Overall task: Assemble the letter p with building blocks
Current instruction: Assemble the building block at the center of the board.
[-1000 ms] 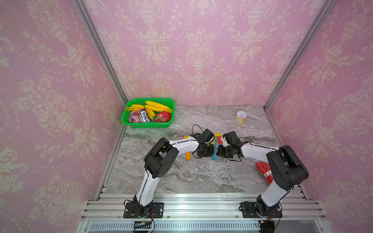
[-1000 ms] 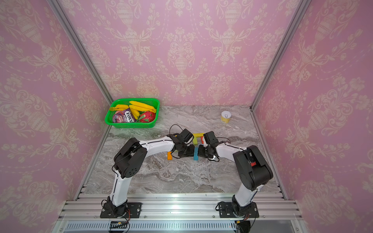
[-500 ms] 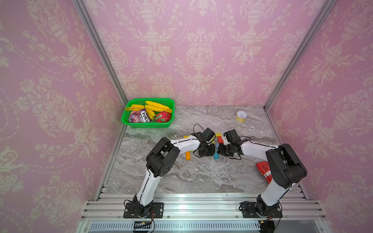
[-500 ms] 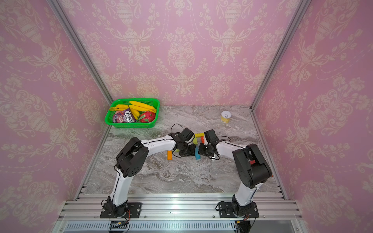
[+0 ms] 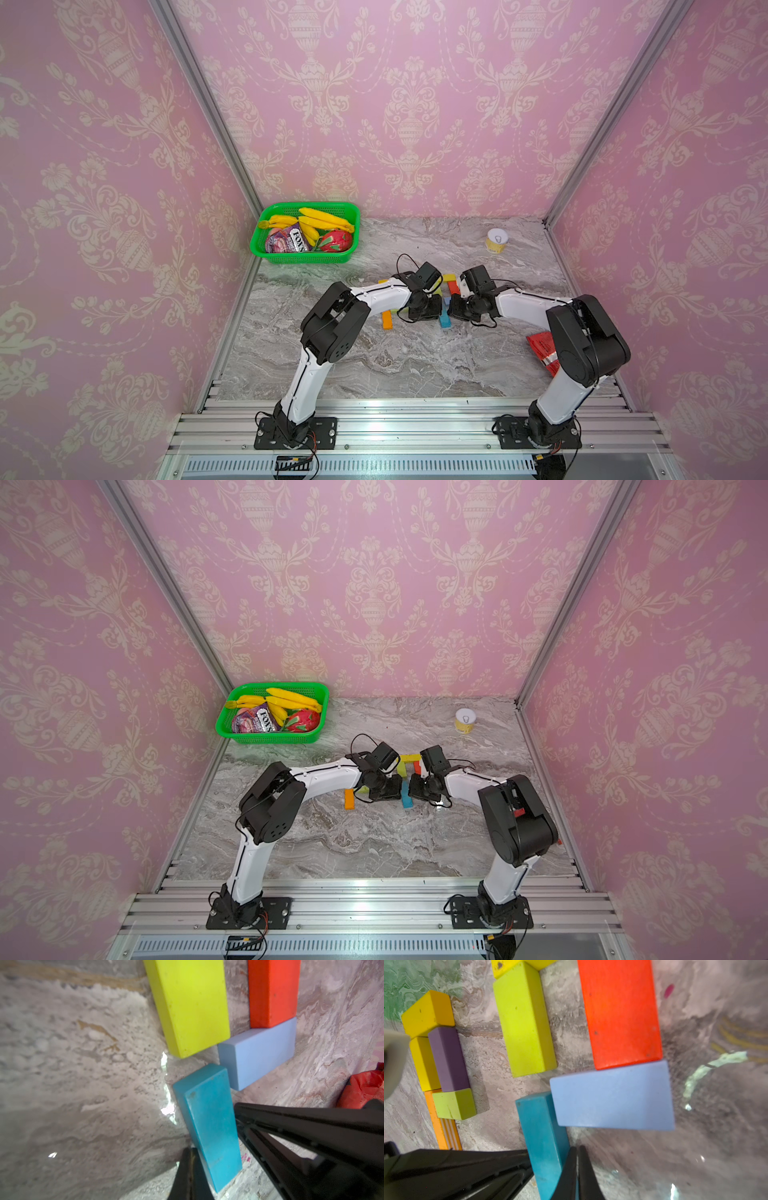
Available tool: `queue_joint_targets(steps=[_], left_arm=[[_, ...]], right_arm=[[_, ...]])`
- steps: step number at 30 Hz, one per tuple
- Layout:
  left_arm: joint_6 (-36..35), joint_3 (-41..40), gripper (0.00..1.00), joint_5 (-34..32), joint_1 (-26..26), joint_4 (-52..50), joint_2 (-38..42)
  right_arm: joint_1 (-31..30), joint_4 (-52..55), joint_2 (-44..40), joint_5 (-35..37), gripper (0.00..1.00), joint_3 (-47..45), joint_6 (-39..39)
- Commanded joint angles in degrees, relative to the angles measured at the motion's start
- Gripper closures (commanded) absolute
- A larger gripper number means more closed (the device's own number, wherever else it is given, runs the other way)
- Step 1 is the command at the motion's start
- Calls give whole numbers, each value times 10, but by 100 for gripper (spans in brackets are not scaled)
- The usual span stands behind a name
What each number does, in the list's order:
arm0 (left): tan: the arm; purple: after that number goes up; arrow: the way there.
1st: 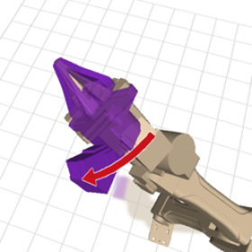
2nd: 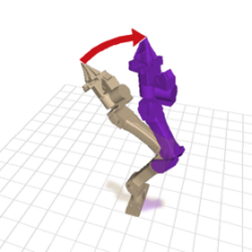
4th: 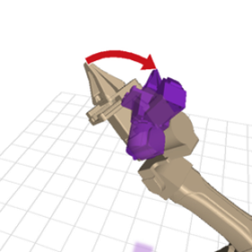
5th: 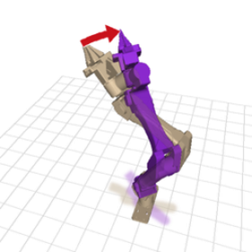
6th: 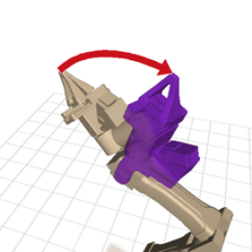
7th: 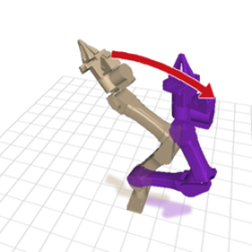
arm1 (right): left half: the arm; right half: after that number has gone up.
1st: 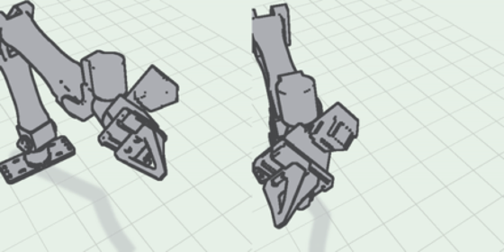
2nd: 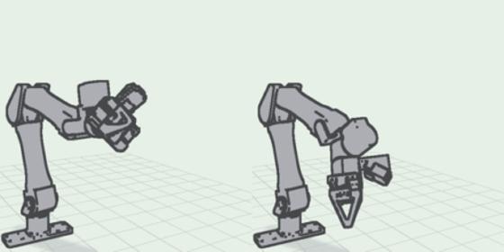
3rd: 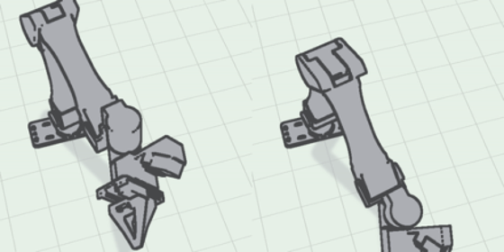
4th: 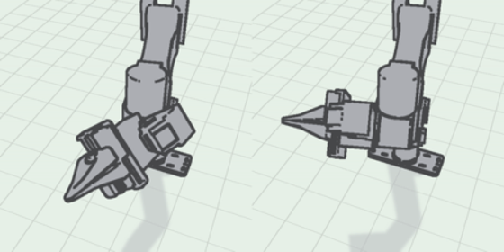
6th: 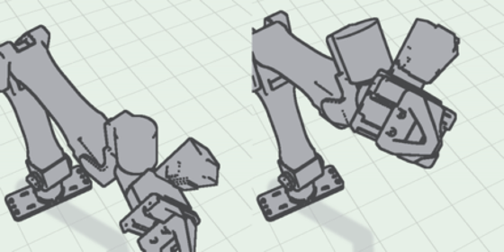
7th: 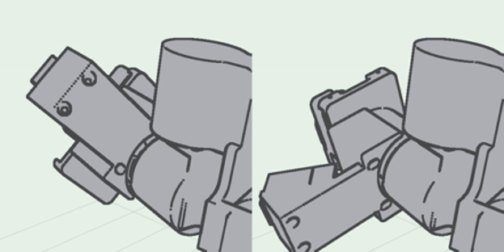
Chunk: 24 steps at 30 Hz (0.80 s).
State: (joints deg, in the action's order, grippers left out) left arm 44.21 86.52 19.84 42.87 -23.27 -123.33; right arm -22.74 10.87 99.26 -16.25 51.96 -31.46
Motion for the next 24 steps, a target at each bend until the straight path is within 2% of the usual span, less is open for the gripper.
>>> queue_joint_targets(steps=[1, 24], left_arm=[[9, 2, 100, -4, -8, -6, -18], [18, 2, 100, -1, -17, 14, -19]], right_arm=[[3, 35, 19, 9, 91, 8, 16], [7, 41, 23, 8, 91, 21, 13]])
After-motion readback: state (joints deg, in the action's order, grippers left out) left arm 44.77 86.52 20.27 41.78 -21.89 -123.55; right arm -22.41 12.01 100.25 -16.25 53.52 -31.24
